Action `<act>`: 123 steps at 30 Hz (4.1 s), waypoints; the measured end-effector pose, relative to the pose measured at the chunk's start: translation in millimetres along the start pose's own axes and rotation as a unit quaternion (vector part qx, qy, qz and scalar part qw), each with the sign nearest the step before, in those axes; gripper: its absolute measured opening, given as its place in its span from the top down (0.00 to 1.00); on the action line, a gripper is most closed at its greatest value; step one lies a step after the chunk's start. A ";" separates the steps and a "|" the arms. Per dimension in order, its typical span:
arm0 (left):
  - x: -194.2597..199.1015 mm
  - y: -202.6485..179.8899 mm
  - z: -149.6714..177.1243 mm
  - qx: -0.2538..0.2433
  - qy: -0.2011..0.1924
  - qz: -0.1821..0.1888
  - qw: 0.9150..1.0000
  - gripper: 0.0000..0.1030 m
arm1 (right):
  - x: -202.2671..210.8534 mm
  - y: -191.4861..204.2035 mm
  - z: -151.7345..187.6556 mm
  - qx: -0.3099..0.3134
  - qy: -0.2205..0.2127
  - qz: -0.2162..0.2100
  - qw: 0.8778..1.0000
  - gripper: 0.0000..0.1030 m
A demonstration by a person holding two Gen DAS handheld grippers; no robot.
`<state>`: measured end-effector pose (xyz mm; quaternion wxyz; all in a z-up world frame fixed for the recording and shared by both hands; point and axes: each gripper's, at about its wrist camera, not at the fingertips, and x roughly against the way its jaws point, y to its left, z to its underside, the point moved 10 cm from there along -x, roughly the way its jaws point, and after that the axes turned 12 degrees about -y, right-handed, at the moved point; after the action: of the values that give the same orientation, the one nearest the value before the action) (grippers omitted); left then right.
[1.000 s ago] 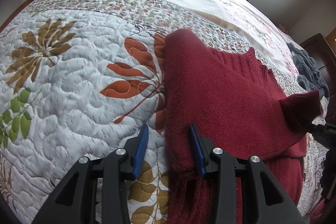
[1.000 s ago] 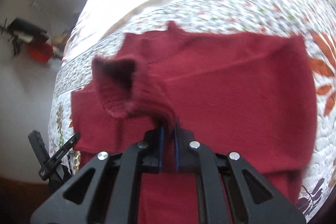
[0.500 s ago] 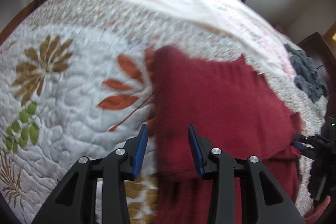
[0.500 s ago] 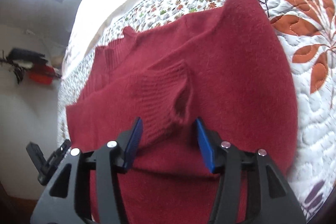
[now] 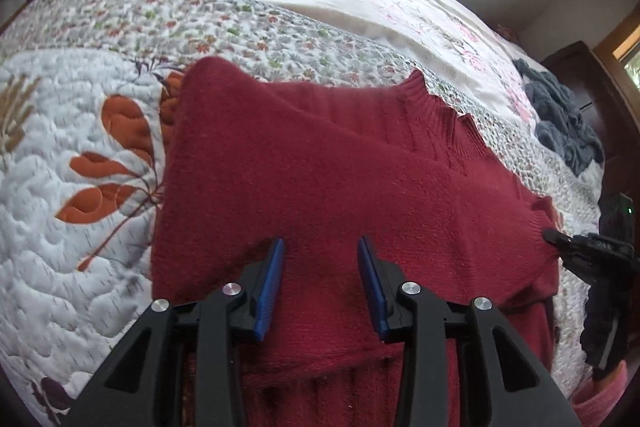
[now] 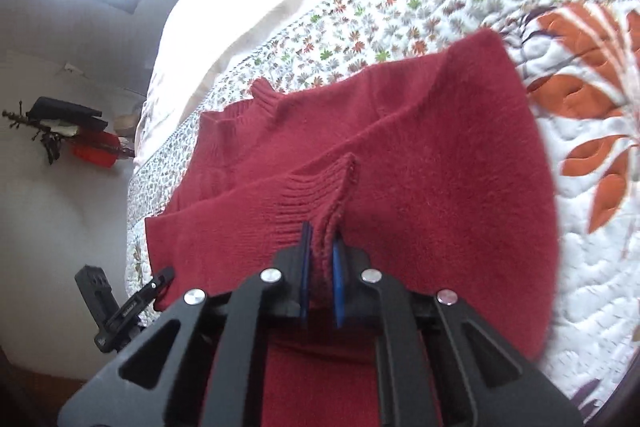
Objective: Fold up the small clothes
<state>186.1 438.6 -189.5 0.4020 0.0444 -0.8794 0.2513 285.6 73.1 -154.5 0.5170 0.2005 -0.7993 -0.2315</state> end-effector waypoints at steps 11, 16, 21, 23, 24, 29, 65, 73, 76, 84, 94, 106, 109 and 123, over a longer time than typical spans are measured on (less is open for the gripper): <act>4.5 -4.7 -2.0 -0.016 0.003 -0.014 1.000 0.63 | 5.5 -13.7 4.7 0.066 -0.002 0.104 0.992 0.85; 24.9 -29.7 -8.1 -0.056 -0.026 -0.008 0.998 0.54 | 17.7 21.8 8.9 0.093 -0.001 0.049 0.994 0.84; 12.0 -31.3 3.6 -0.073 -0.004 -0.018 0.997 0.54 | -5.0 14.8 27.9 0.106 0.028 0.072 0.991 0.84; 4.5 -21.7 9.8 -0.067 0.008 -0.028 0.997 0.54 | -14.2 -0.6 34.9 0.091 0.040 0.080 0.992 0.89; 1.0 -17.0 13.1 -0.061 0.013 -0.027 0.998 0.54 | -16.2 -4.7 36.6 0.089 0.042 0.081 0.992 0.91; -5.9 -12.1 19.9 -0.064 0.014 -0.029 0.997 0.55 | -21.1 -15.2 39.3 0.060 0.043 0.056 0.996 0.94; 249.5 57.9 270.5 -0.008 0.103 -0.079 0.992 0.37 | 235.5 -105.6 330.8 0.021 0.043 0.085 0.995 0.57; 234.0 55.2 287.2 -0.004 0.115 -0.081 0.990 0.36 | 215.7 -119.7 347.3 -0.017 0.067 0.063 0.996 0.57; 231.2 44.6 285.8 0.011 0.117 -0.057 0.991 0.37 | 208.4 -110.6 348.6 -0.034 0.074 0.036 0.996 0.64; 217.9 24.9 288.6 0.030 0.130 -0.028 0.991 0.39 | 202.2 -109.9 347.3 -0.050 0.077 0.025 0.995 0.66; 215.9 22.9 287.7 0.030 0.110 -0.077 0.991 0.80 | 199.7 -115.8 343.1 -0.060 0.079 0.021 0.995 0.95; 233.9 -12.4 254.6 0.059 0.059 -0.005 0.997 0.94 | 235.3 -89.9 310.5 -0.071 0.040 -0.050 0.995 0.95; 236.6 -15.0 233.7 0.069 0.043 0.011 0.997 0.94 | 240.1 -77.0 292.5 -0.072 0.029 -0.068 0.995 0.95; 210.9 4.4 164.1 0.096 0.013 0.022 0.995 0.94 | 217.7 -48.5 208.7 -0.059 0.013 -0.068 0.996 0.95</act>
<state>-69.4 390.1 -127.8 0.4015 0.0602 -0.8469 0.3435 13.9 -54.2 -97.6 0.5209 0.2267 -0.7622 -0.3104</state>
